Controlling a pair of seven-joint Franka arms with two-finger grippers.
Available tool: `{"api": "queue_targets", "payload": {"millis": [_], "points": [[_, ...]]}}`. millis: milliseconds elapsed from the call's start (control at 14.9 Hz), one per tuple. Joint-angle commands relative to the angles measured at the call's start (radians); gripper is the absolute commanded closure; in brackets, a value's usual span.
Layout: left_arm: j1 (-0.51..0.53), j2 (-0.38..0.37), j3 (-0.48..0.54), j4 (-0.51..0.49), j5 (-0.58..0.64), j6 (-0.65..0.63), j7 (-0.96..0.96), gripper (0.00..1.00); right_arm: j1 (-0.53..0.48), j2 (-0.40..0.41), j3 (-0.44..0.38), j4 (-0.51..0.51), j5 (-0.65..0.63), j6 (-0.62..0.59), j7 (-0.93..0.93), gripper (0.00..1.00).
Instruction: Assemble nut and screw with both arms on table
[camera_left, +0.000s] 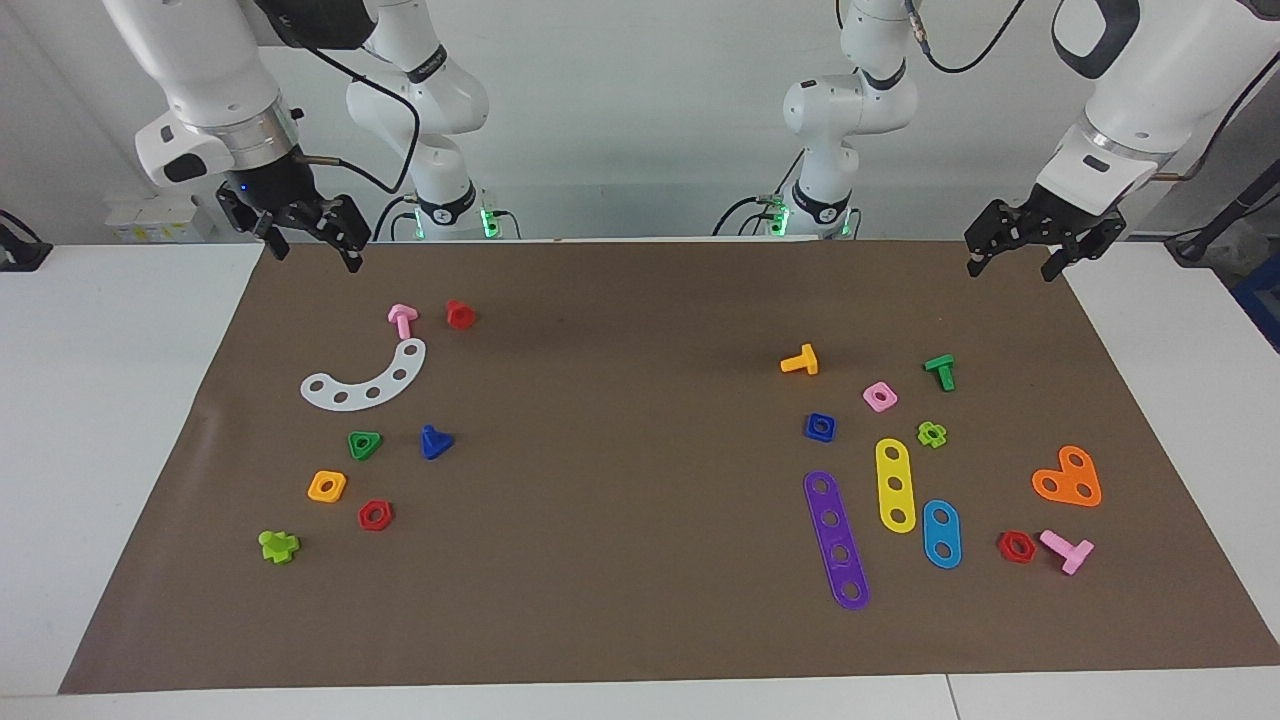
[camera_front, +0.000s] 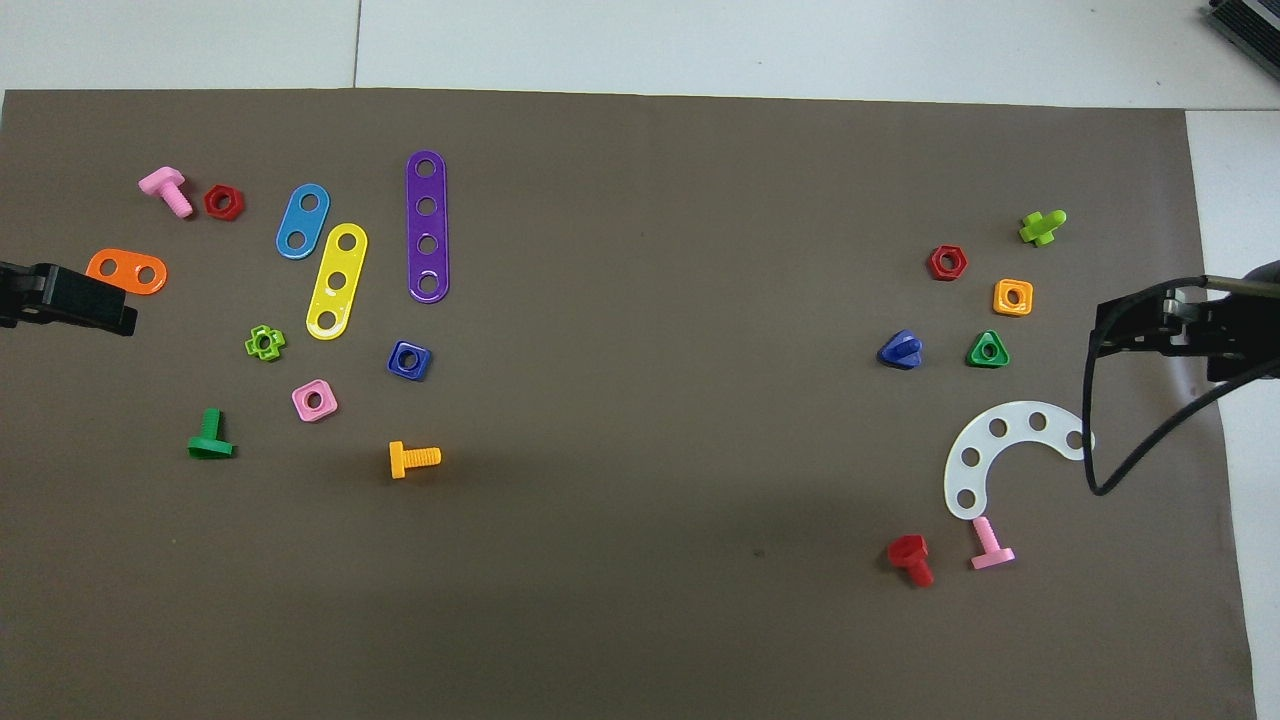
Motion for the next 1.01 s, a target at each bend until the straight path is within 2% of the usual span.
{"api": "queue_targets", "payload": {"millis": [0, 470, 940], "points": [[-0.002, -0.017, 0.006, -0.021, -0.008, 0.012, 0.002, 0.00, -0.005, -0.029, 0.003, -0.033, 0.020, 0.008, -0.008, 0.00], [-0.005, -0.017, 0.006, -0.019, -0.008, 0.012, -0.001, 0.00, -0.014, -0.028, 0.003, -0.028, 0.022, -0.004, -0.028, 0.00], [-0.011, -0.029, 0.008, -0.057, -0.005, 0.041, -0.007, 0.00, -0.005, -0.003, 0.005, -0.030, 0.022, 0.088, -0.028, 0.00]]}}
